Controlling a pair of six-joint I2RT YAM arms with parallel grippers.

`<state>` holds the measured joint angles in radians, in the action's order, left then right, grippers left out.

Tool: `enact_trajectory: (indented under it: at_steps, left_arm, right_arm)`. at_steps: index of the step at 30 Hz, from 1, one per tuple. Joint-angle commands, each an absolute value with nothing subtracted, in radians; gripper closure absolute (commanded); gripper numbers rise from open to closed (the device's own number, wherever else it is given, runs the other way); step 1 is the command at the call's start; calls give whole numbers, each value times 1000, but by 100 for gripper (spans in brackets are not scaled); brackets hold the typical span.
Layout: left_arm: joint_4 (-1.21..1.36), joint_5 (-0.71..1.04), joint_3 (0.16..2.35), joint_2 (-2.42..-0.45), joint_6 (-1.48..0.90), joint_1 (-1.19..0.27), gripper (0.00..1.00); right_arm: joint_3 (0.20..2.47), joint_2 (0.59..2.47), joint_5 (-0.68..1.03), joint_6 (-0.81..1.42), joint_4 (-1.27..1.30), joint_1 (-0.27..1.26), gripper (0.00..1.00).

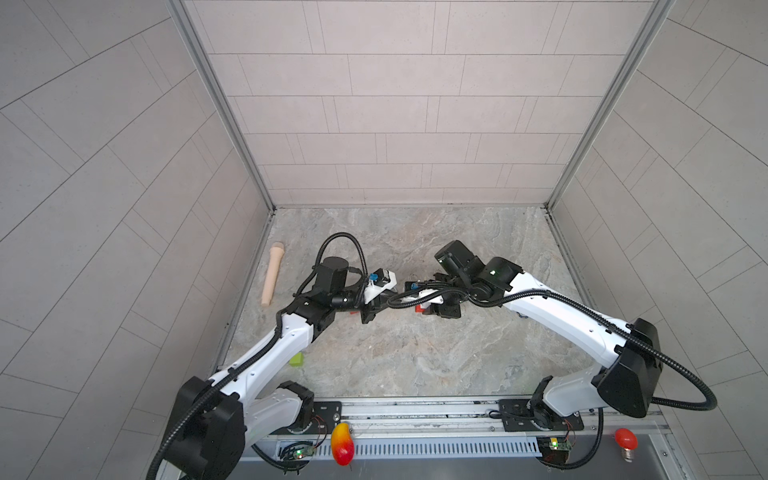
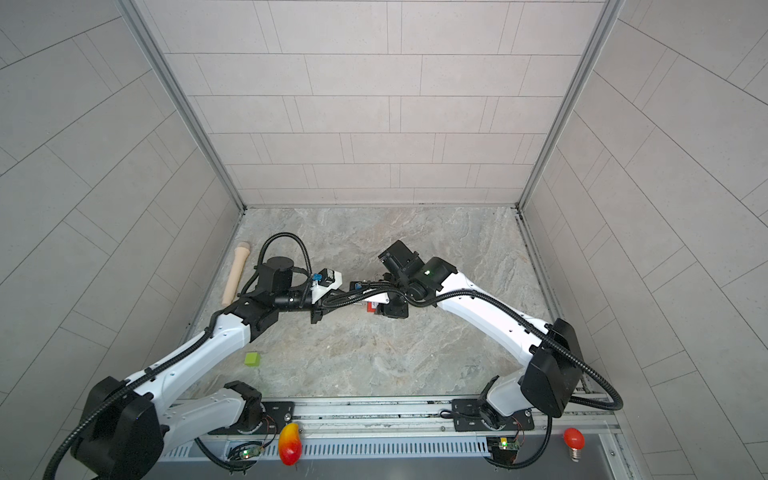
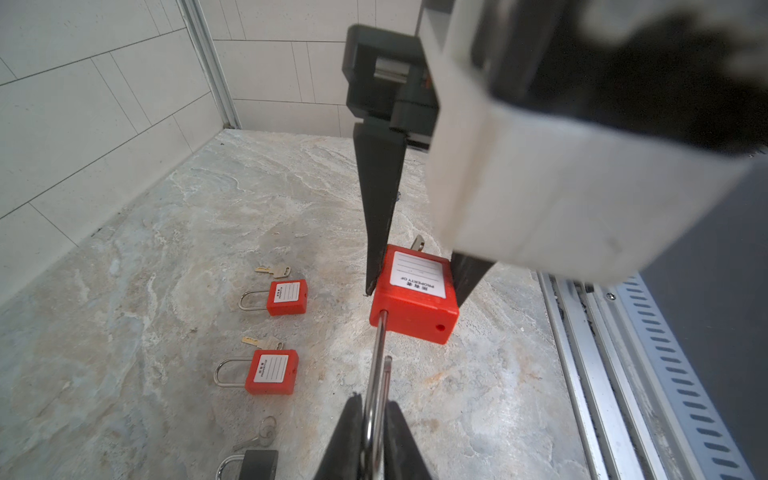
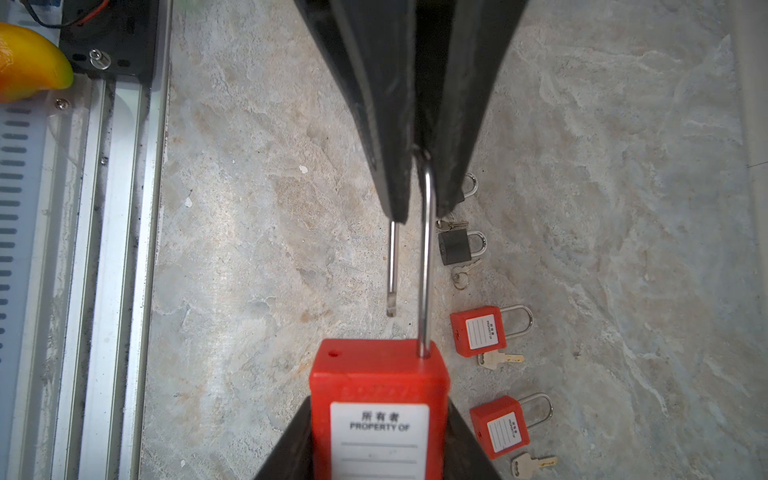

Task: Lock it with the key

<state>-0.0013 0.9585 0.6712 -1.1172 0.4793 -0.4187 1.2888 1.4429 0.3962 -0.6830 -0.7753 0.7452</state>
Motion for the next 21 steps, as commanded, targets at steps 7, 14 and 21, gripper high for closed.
enact_trajectory:
  at_steps: [7,14,21]
  left_arm:
    - [-40,1029,713,-1135,493,-428,100]
    - [-37,1023,727,-1099,494,-432,100]
    - [-6,1034,729,-1063,491,-449,100]
  right_arm:
    - [1332,1424,365,-718,-756,746,82]
    - [1375,1425,341,-698,-912,740,40]
    - [1370,1423,366,-664,-894,704,40]
